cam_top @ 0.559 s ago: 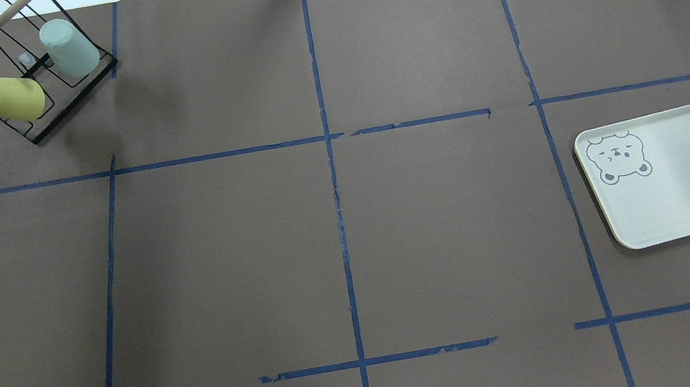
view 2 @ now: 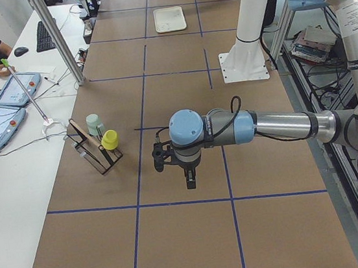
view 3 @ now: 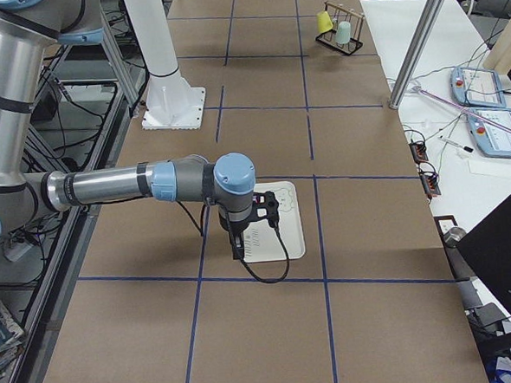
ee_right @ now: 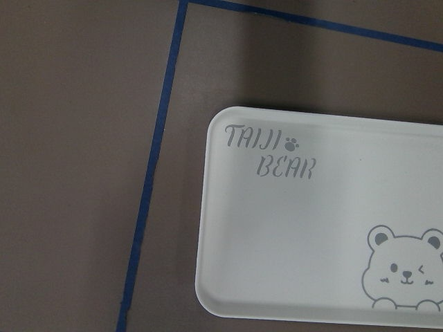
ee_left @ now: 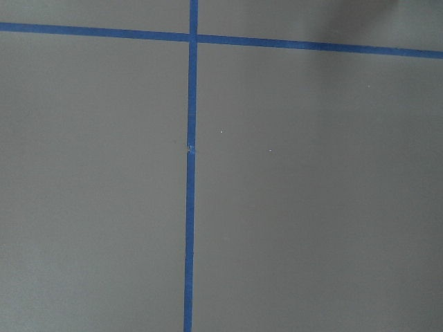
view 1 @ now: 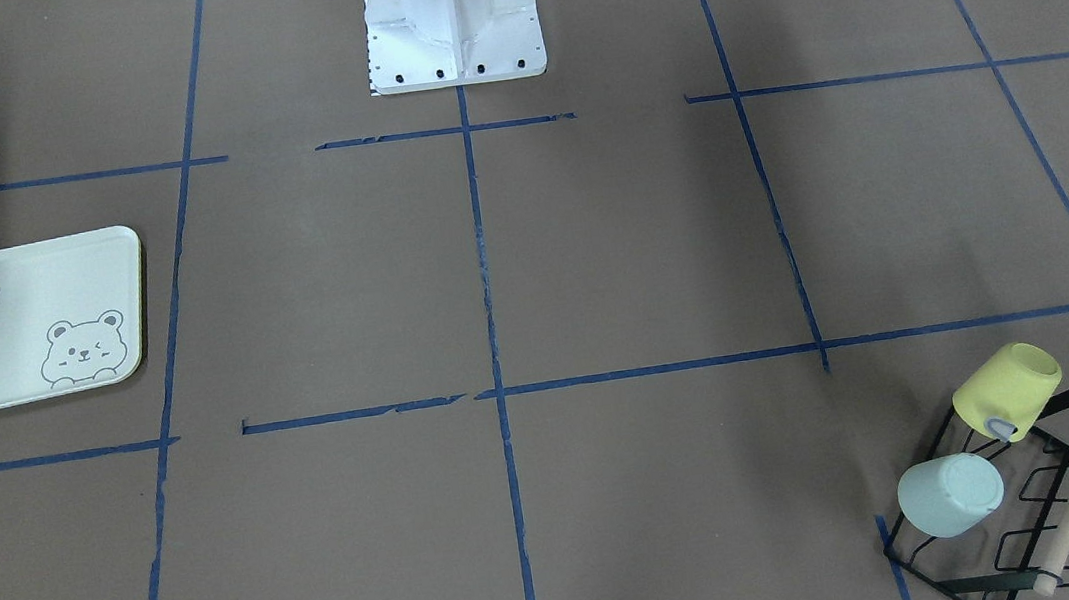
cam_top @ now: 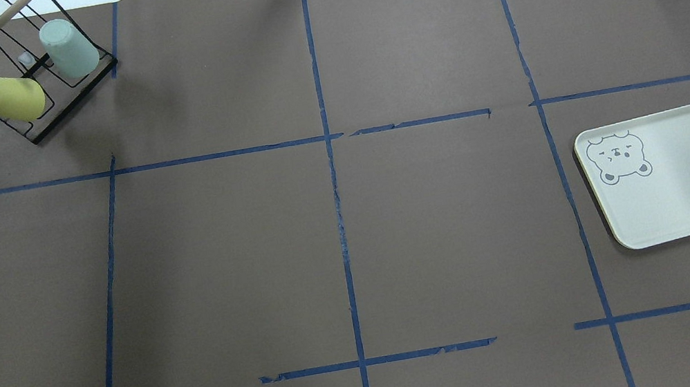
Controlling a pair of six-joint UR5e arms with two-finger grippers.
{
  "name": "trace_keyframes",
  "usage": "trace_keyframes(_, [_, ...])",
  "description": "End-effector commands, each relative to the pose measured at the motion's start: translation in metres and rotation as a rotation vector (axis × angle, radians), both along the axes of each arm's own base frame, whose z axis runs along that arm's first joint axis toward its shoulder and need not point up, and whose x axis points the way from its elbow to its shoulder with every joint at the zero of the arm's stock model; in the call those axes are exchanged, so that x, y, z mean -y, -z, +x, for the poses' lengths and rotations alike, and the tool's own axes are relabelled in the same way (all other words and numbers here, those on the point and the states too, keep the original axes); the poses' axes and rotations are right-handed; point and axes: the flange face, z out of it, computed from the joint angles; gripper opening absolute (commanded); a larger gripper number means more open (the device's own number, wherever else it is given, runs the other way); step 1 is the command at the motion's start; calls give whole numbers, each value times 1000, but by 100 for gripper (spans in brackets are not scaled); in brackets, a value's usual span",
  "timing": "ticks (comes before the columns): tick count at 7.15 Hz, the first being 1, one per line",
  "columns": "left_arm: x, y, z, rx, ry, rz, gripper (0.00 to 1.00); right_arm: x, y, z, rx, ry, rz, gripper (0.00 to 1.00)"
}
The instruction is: Left arm grabs green cup and hands to right arm on tray
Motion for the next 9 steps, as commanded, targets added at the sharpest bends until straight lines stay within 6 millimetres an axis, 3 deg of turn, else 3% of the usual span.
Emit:
trace_keyframes(1, [5,-5,0,-2,-2,-6,100,7,7,-1,5,-4,64,100])
trace_keyframes(2, [0,-9,0,-10,-4,-3,100,8,11,-1,12,-5,122,100])
trace_keyframes(4, [19,12,7,-42,33,85,100,12,16,-7,40,7,171,100])
trace_keyframes(5, [81,75,42,-56,74,63,100,15,23,-14,65,18,212,100])
trace_keyframes(6, [121,113,88,-74,68,32,100,17,26,-16,87,19,212,100])
trace_keyframes(8, [231,172,147,-14,72,75,100,27,33,-32,89,40,208,100])
trace_keyframes(9, [263,194,198,53,36,120,100,30,36,-37,91,51,216,100])
